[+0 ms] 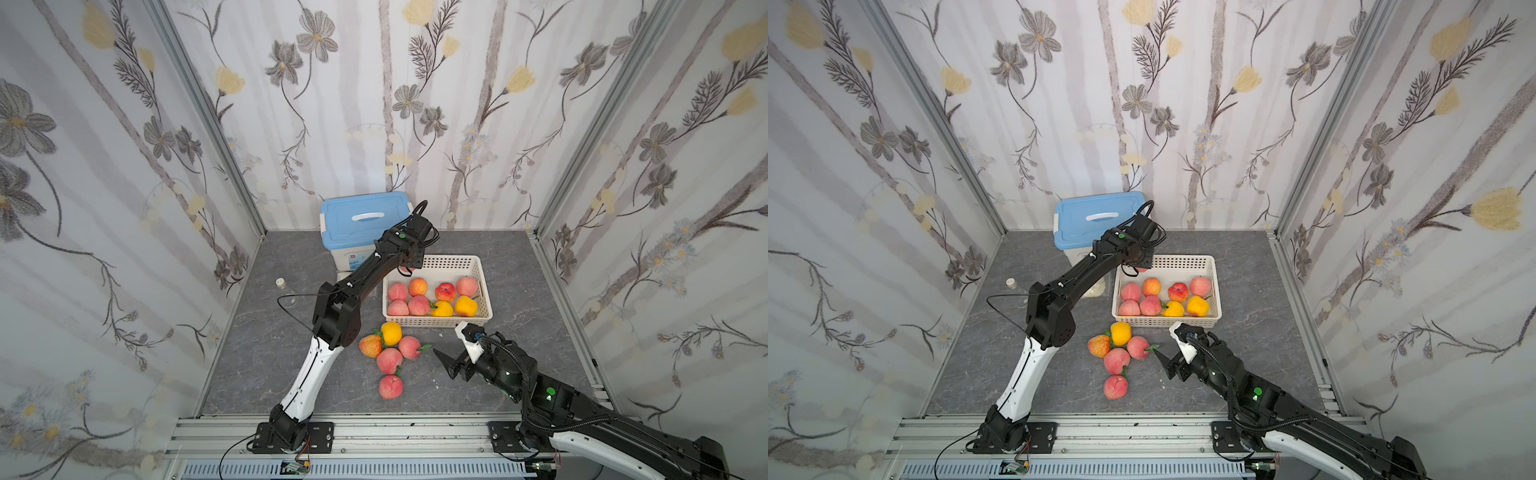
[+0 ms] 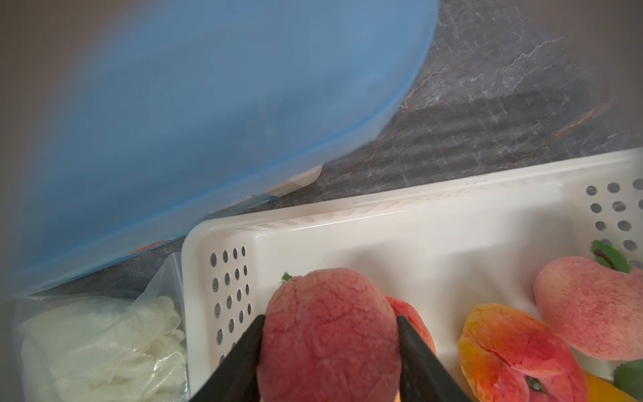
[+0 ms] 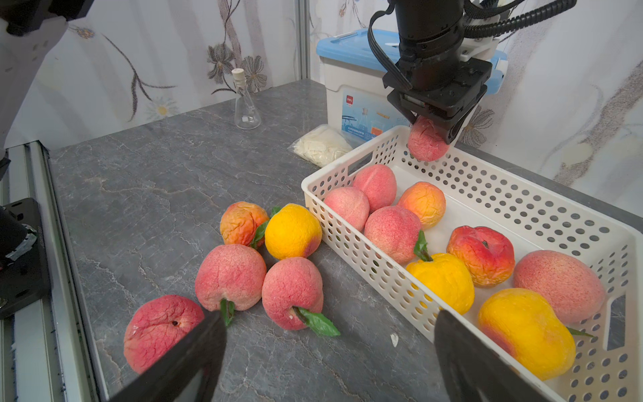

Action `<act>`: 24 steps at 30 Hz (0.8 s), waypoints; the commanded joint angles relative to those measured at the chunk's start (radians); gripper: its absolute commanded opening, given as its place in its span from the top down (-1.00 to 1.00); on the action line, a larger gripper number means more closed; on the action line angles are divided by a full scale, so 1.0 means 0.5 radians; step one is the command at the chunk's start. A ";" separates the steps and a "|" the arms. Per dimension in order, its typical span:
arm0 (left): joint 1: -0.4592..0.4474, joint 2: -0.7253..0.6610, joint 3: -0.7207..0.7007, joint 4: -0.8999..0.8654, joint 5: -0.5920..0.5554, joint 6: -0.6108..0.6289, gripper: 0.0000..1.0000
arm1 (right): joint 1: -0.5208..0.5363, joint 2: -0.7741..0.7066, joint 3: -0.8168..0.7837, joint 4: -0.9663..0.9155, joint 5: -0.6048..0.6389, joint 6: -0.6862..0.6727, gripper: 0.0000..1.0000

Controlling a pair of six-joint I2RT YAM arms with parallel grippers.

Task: Put the peaches into the basket
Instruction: Place the peach in the basket.

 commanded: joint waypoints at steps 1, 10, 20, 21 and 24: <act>-0.005 -0.007 -0.093 0.024 -0.095 0.004 -0.13 | 0.005 0.028 0.017 0.078 -0.008 -0.001 -0.86; -0.020 0.042 -0.210 0.103 -0.255 0.033 -0.21 | 0.002 0.054 0.018 0.090 -0.018 -0.001 -0.87; -0.021 0.086 -0.215 0.114 -0.293 0.035 -0.39 | 0.000 0.085 0.027 0.099 -0.022 -0.001 -0.87; -0.020 0.087 -0.215 0.113 -0.292 0.035 -0.40 | 0.001 0.088 0.030 0.099 -0.022 -0.001 -0.87; -0.021 0.075 -0.215 0.108 -0.292 0.036 -0.43 | 0.002 0.106 0.035 0.099 -0.023 0.000 -0.87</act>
